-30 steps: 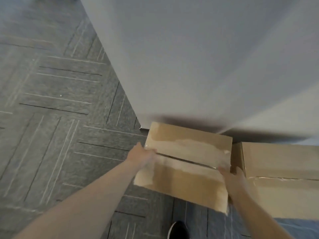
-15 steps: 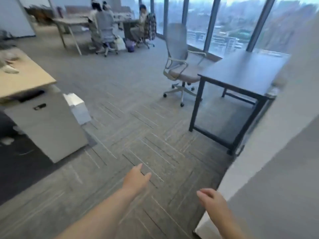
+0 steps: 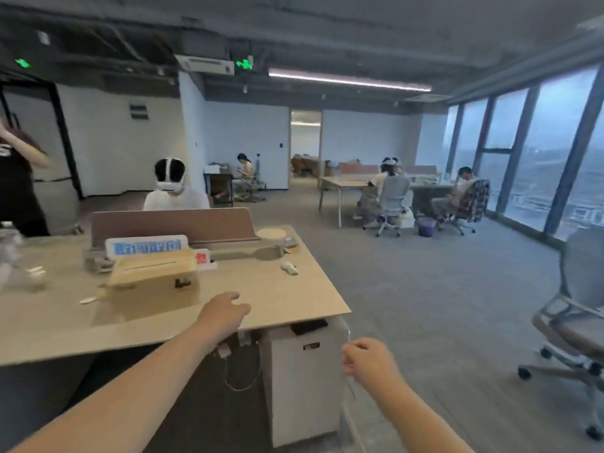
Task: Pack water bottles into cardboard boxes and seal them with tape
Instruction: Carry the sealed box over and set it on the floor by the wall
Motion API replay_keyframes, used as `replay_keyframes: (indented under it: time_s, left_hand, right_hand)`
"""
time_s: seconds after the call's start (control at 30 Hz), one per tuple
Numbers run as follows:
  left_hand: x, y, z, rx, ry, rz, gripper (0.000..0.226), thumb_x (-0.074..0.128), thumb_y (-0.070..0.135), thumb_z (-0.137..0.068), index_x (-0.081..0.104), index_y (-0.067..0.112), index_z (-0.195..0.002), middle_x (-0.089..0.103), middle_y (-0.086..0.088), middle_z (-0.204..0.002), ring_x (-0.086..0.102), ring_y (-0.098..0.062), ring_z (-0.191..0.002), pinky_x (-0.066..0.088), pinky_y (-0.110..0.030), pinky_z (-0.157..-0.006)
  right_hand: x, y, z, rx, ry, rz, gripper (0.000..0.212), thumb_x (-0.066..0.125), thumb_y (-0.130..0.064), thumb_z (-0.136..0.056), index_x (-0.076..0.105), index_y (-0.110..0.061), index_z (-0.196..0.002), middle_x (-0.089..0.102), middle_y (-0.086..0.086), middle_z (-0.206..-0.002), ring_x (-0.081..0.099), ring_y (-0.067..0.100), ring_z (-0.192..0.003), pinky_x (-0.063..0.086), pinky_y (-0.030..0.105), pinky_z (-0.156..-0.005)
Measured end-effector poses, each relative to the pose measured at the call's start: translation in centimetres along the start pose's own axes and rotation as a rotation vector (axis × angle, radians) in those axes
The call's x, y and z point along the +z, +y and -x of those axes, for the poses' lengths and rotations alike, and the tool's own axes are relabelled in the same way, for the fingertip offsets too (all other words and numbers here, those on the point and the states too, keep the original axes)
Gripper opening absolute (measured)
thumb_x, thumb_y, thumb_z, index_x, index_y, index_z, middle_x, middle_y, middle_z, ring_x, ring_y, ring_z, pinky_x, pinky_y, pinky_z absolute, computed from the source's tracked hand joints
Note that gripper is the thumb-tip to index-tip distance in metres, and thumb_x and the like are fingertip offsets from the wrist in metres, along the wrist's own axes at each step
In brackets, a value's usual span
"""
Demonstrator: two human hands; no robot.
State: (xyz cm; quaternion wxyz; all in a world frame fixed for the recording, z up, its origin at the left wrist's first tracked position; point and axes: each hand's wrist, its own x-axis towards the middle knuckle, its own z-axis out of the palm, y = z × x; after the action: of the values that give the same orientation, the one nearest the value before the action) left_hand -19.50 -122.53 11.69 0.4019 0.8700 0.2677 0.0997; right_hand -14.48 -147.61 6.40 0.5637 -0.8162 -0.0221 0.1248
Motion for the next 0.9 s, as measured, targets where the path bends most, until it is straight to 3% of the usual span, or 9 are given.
replay_keyframes:
  time_s: [0.1, 0.23, 0.37, 0.47, 0.57, 0.63, 0.73, 0.8, 0.9]
  left_hand:
    - [-5.1, -3.6, -5.2, -0.093, 0.049, 0.089, 0.047, 0.053, 0.026, -0.096, 0.045, 0.017, -0.141, 0.043, -0.006, -0.146, 0.041, -0.028, -0.132, 0.034, -0.038, -0.107]
    - [-9.0, -7.5, -11.3, -0.174, 0.119, 0.148, 0.038, 0.050, 0.025, -0.097, 0.053, 0.013, -0.132, 0.053, -0.003, -0.134, 0.048, -0.025, -0.122, 0.037, -0.036, -0.101]
    - [-12.1, -11.9, -18.7, -0.255, 0.216, 0.155, 0.037, 0.052, 0.019, -0.094, 0.055, 0.012, -0.130, 0.057, -0.005, -0.125, 0.051, -0.019, -0.108, 0.041, -0.031, -0.090]
    - [-14.1, -15.3, -23.4, -0.320, 0.281, 0.143, 0.036, 0.056, 0.022, -0.090, 0.060, 0.014, -0.125, 0.060, -0.004, -0.122, 0.056, -0.021, -0.106, 0.045, -0.030, -0.085]
    - [-16.5, -18.0, -29.8, -0.399, 0.349, 0.102, 0.013, 0.058, 0.022, -0.088, 0.068, 0.024, -0.096, 0.067, -0.003, -0.107, 0.060, -0.023, -0.097, 0.048, -0.031, -0.084]
    - [-18.4, -18.5, -31.6, -0.437, 0.391, 0.093, 0.008, 0.059, 0.021, -0.089, 0.064, 0.024, -0.083, 0.061, -0.002, -0.089, 0.053, -0.023, -0.088, 0.041, -0.028, -0.075]
    - [-20.7, -20.5, -36.9, -0.495, 0.411, 0.023, 0.031, 0.056, 0.015, -0.090, 0.044, 0.024, -0.062, 0.046, 0.001, -0.071, 0.045, -0.022, -0.085, 0.030, -0.030, -0.064]
    - [-21.3, -21.9, -39.7, -0.525, 0.367, -0.041, 0.024, 0.056, 0.014, -0.088, 0.050, 0.019, -0.065, 0.056, -0.008, -0.078, 0.053, -0.026, -0.086, 0.033, -0.029, -0.067]
    - [-21.8, -24.7, -44.6, -0.535, 0.320, -0.077, 0.012, 0.055, 0.013, -0.088, 0.064, 0.009, -0.094, 0.063, -0.011, -0.096, 0.056, -0.026, -0.089, 0.038, -0.027, -0.070]
  right_hand:
    - [6.7, -3.5, -3.9, 0.030, -0.132, 0.030, 0.015, 0.052, -0.008, -0.088, 0.057, -0.008, -0.074, 0.057, 0.008, -0.071, 0.053, 0.017, -0.060, 0.044, 0.017, -0.048]
    - [13.7, -7.9, -11.3, 0.000, -0.226, 0.112, 0.015, 0.053, -0.009, -0.086, 0.056, -0.009, -0.072, 0.058, 0.008, -0.068, 0.053, 0.018, -0.058, 0.040, 0.024, -0.052]
    - [21.4, -12.7, -20.0, -0.068, -0.328, 0.193, 0.014, 0.053, -0.011, -0.090, 0.064, -0.003, -0.088, 0.066, 0.012, -0.082, 0.060, 0.021, -0.069, 0.045, 0.023, -0.054]
    - [27.0, -15.5, -26.0, -0.140, -0.385, 0.217, 0.012, 0.052, -0.012, -0.091, 0.062, -0.006, -0.088, 0.066, 0.013, -0.087, 0.062, 0.022, -0.072, 0.046, 0.024, -0.056]
    - [33.2, -18.5, -33.0, -0.136, -0.468, 0.251, 0.013, 0.052, -0.012, -0.092, 0.062, -0.004, -0.095, 0.066, 0.013, -0.089, 0.062, 0.024, -0.074, 0.044, 0.026, -0.056]
    - [36.2, -20.5, -35.3, -0.161, -0.526, 0.294, 0.014, 0.051, -0.013, -0.092, 0.062, -0.004, -0.094, 0.065, 0.012, -0.088, 0.063, 0.023, -0.075, 0.045, 0.026, -0.057]
    - [42.0, -23.3, -40.8, -0.190, -0.566, 0.349, 0.015, 0.048, -0.015, -0.092, 0.061, -0.008, -0.094, 0.065, 0.009, -0.090, 0.064, 0.020, -0.078, 0.048, 0.024, -0.058]
    - [45.5, -24.0, -43.0, -0.206, -0.581, 0.399, 0.015, 0.048, -0.014, -0.091, 0.060, -0.009, -0.097, 0.065, 0.009, -0.094, 0.064, 0.021, -0.082, 0.049, 0.025, -0.061]
    - [51.0, -22.9, -46.1, -0.198, -0.613, 0.460, 0.015, 0.048, -0.013, -0.090, 0.058, -0.009, -0.099, 0.063, 0.010, -0.099, 0.061, 0.025, -0.091, 0.049, 0.031, -0.070]
